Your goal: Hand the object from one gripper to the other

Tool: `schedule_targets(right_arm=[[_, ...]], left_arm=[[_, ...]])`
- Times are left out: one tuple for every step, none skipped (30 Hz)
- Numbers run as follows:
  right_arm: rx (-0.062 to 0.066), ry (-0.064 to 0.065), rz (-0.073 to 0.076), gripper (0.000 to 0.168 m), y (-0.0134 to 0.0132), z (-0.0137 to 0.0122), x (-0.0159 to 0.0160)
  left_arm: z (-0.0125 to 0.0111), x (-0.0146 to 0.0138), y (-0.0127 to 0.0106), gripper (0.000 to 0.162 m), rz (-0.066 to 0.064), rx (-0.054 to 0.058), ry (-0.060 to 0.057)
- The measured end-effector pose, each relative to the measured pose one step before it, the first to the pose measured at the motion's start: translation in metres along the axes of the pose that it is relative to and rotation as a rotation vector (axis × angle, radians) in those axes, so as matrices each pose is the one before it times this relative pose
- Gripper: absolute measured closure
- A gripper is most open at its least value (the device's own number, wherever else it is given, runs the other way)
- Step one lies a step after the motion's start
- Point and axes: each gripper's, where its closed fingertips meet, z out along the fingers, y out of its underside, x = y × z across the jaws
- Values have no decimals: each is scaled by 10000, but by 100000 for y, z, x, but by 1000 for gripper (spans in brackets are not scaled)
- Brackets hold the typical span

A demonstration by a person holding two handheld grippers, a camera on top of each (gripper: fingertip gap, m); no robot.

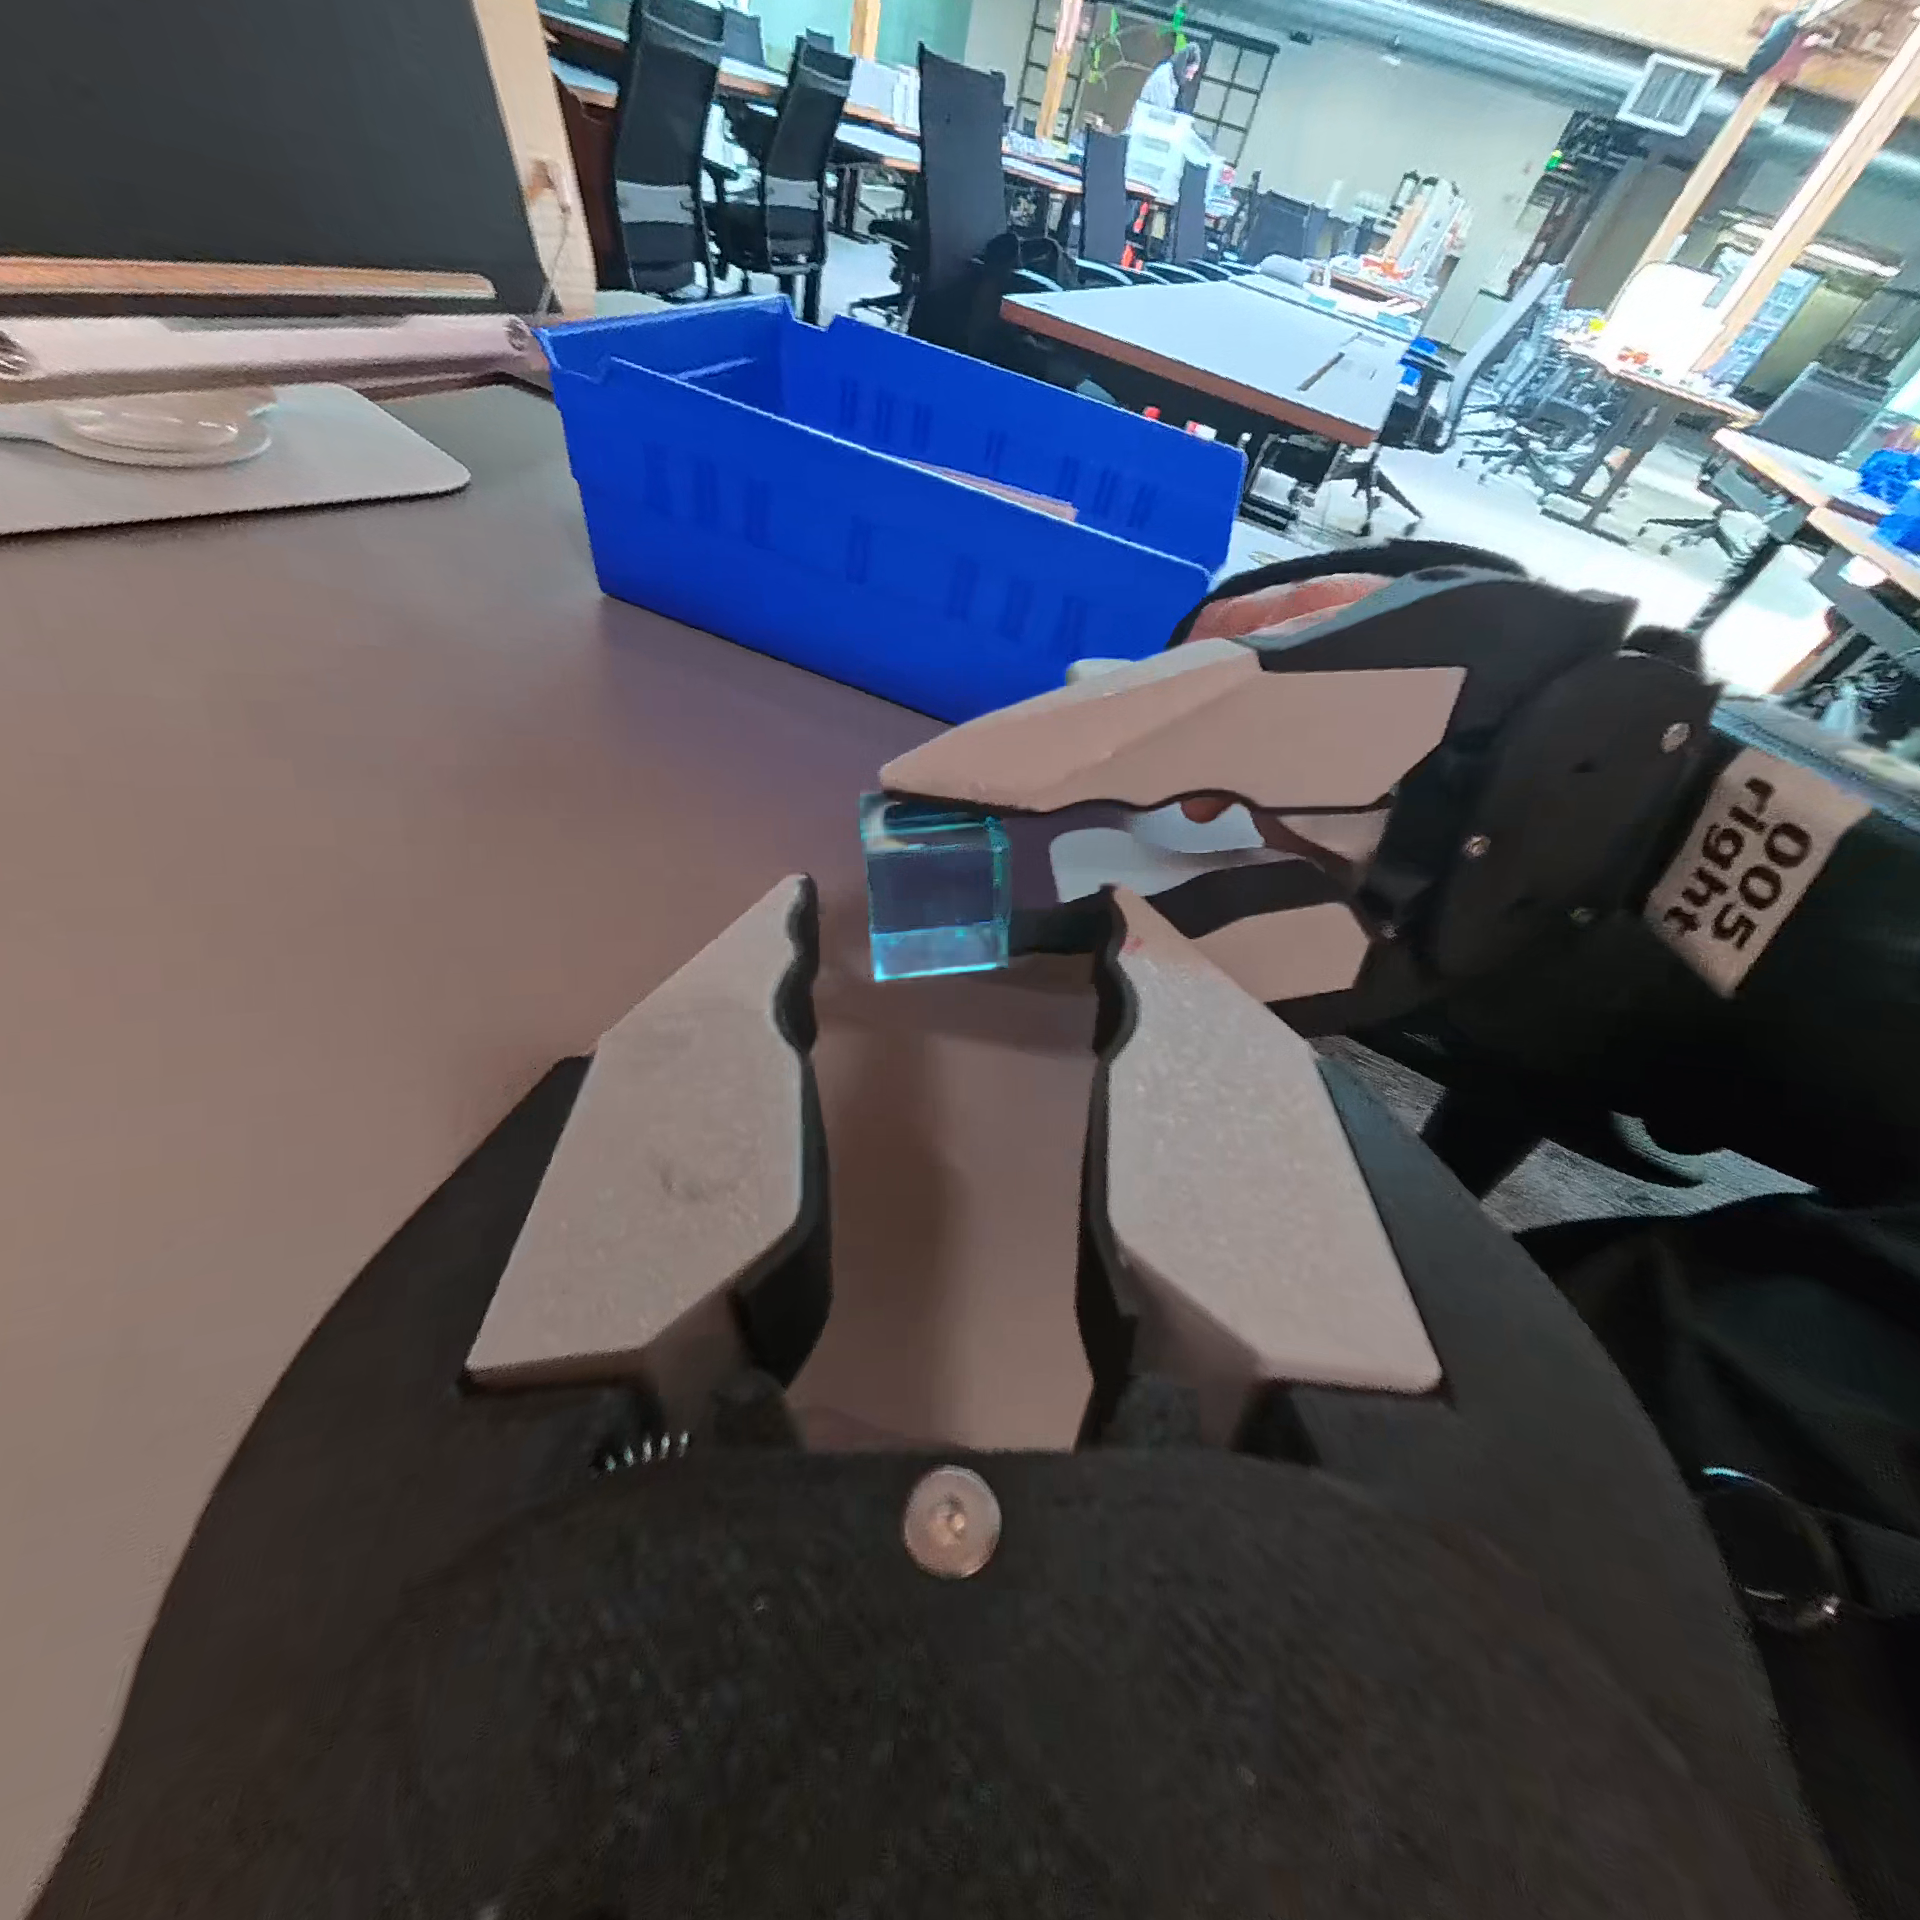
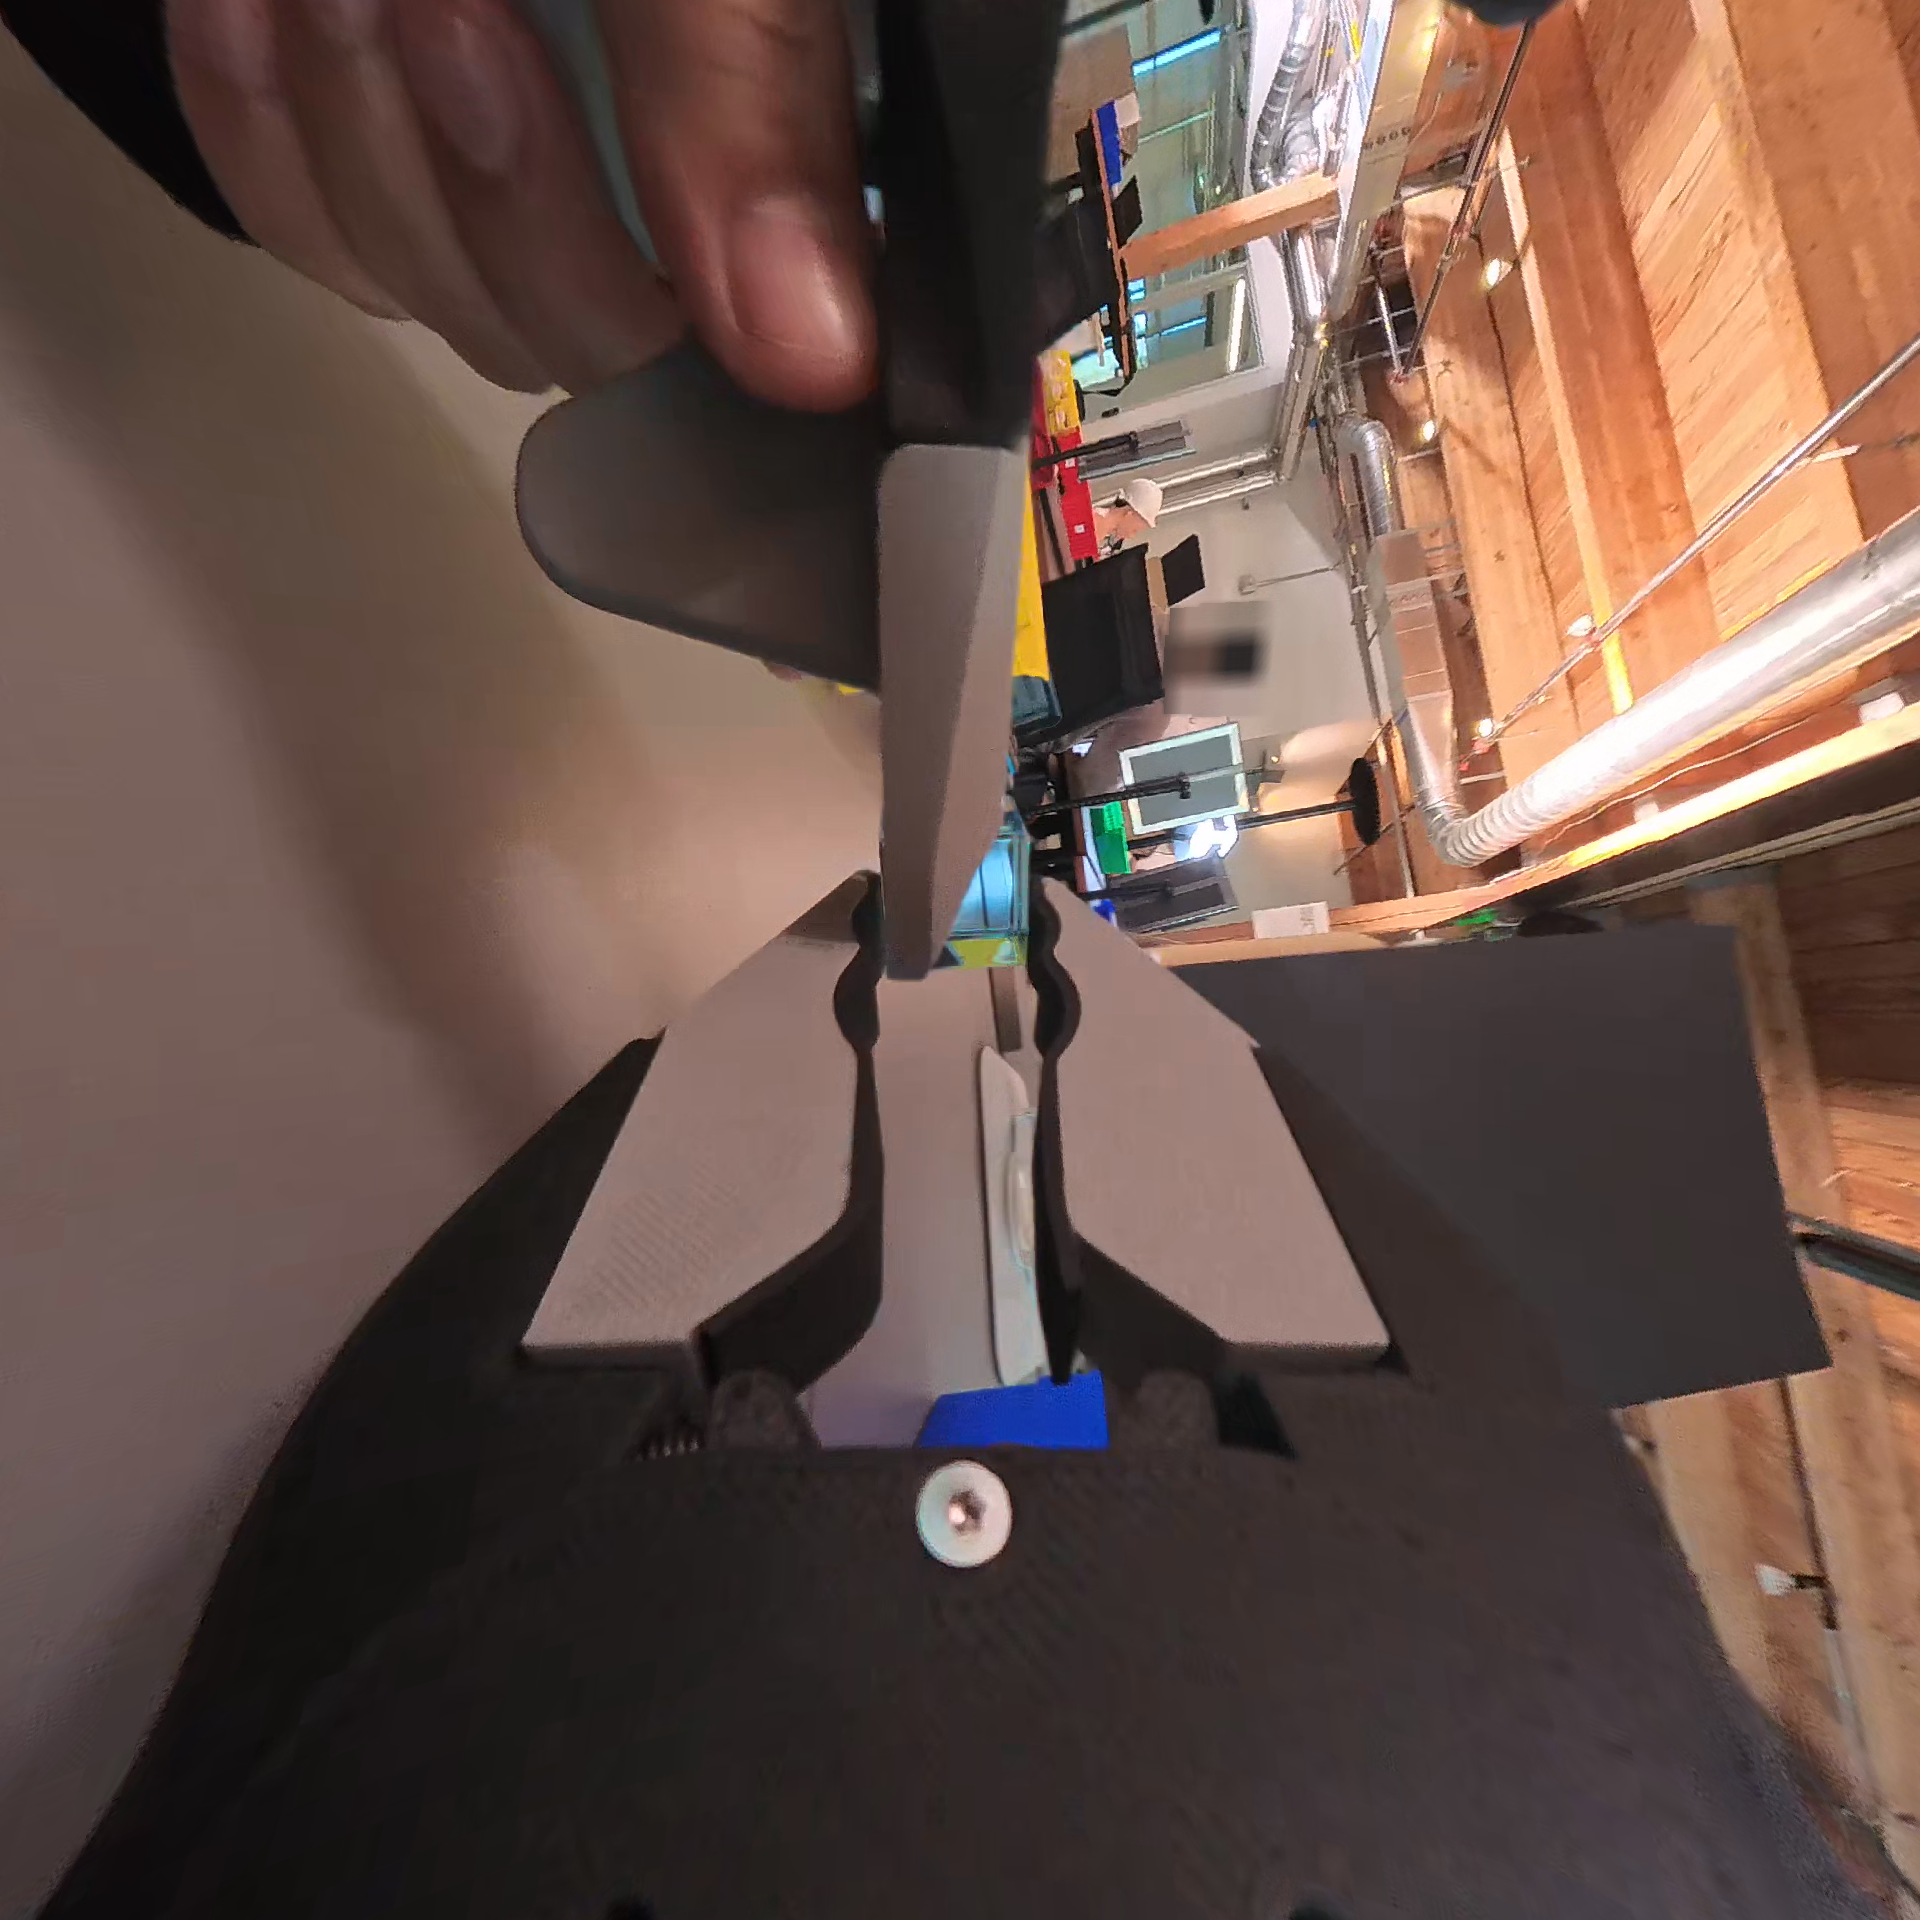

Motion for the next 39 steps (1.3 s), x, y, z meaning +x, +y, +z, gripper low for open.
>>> schedule_targets(right_arm=[[-29, 40, -261, 144, -138, -22, -121], [-5, 66, -180, 144, -168, -48, -57], [0, 70, -61, 144, -118, -55, 16], [9, 45, 31, 144, -54, -43, 37], [65, 36, 73, 144, -90, -53, 72], [123, 4, 111, 144, -131, -72, 76], [120, -142, 193, 144, -85, -98, 0], [52, -296, 343, 143, 32, -122, -48], [35, -366, 497, 140, 93, -171, 7], [103, -368, 571, 139, 46, -252, 112], [182, -411, 626, 143, 4, -335, 131], [214, -503, 722, 145, 17, -391, 86], [216, -471, 837, 144, 53, -390, 200], [244, -432, 952, 143, 50, -374, 316], [314, -483, 1079, 140, -97, -366, 265], [382, -516, 1185, 136, -266, -300, 192], [415, -491, 1233, 133, -396, -218, 153], [404, -529, 1196, 128, -422, -109, -4], [349, -578, 1120, 121, -355, -11, -184], [287, -610, 1002, 116, -281, 78, -321], [227, -642, 852, 113, -207, 129, -469], [172, -596, 665, 112, -133, 176, -524], [136, -297, 431, 112, -91, 217, -243], [87, 120, 133, 114, -5, 243, 216], [-48, 435, -161, 114, 201, 231, 543], [-199, 528, -375, 114, 390, 259, 585], [-257, 510, -452, 114, 442, 274, 484], [-238, 425, -421, 114, 400, 286, 302], [-172, 258, -345, 116, 282, 308, 44], [-133, 94, -241, 119, 246, 340, -186], [-160, 1, -140, 121, 302, 360, -262], [-70, -16, -60, 127, 166, 306, -215], [-10, 173, -59, 135, 78, 159, 132], [1, 255, -172, 142, 86, 9, 317], [50, 71, -154, 142, -40, -70, 64], [39, -55, -22, 142, -61, -88, -57], [-1, -114, 114, 142, -27, -65, -65], [15, -209, 254, 142, -34, -71, -92], [130, -332, 400, 142, -184, -164, -135]], left_arm=[[100, 243, 71, 122, 31, 8, 128], [55, -213, 45, 131, 141, 19, -185], [-44, -253, 1, 137, 368, 7, -174], [-37, 32, -13, 137, 106, -47, 18], [-76, 95, -95, 137, 16, -35, 79], [-95, 50, -106, 137, 154, -4, 7], [-84, -34, -12, 137, 345, -32, -102], [-71, -80, -3, 137, 404, -31, -172], [-94, -66, -197, 137, 420, 82, -169], [-130, -141, -294, 137, 527, 136, -235], [-179, -438, -298, 137, 692, 128, -464], [-194, -698, -144, 137, 789, 10, -646], [-188, -689, -80, 137, 843, -51, -658], [-196, -632, -165, 138, 931, 15, -679], [-185, -636, -171, 138, 996, 0, -738], [-184, -556, -273, 137, 1081, 32, -751], [-237, -466, -546, 137, 1154, 210, -763], [-213, -261, -567, 137, 1138, 205, -645], [-136, 30, -451, 137, 1034, 123, -438], [-58, 179, -264, 138, 821, -17, -283], [15, 263, -68, 138, 613, -153, -183], [80, 318, -52, 138, 464, -139, -89], [109, 481, 37, 138, 333, -192, 87], [99, 327, 22, 138, 208, -185, 51], [65, 341, -38, 138, 112, -128, 130], [92, 481, 41, 138, 25, -193, 283], [75, 358, 68, 138, -4, -195, 208], [28, 225, -11, 138, 8, -104, 114], [-2, 237, -94, 138, -20, -37, 129], [-22, 168, -138, 138, -87, -12, 96], [-38, 101, -139, 138, -116, -5, 74], [-6, 207, -125, 138, -65, 1, 112], [-12, 93, -29, 137, 18, -22, 36], [-44, 2, -92, 138, 28, 52, -30], [-50, -73, -144, 138, -12, 122, -84], [-29, 4, -139, 138, -54, 134, -20], [-18, -5, -58, 137, -129, 89, 13], [-32, -18, -21, 138, -155, 65, 55], [-40, -50, -3, 134, -98, 72, 55]])
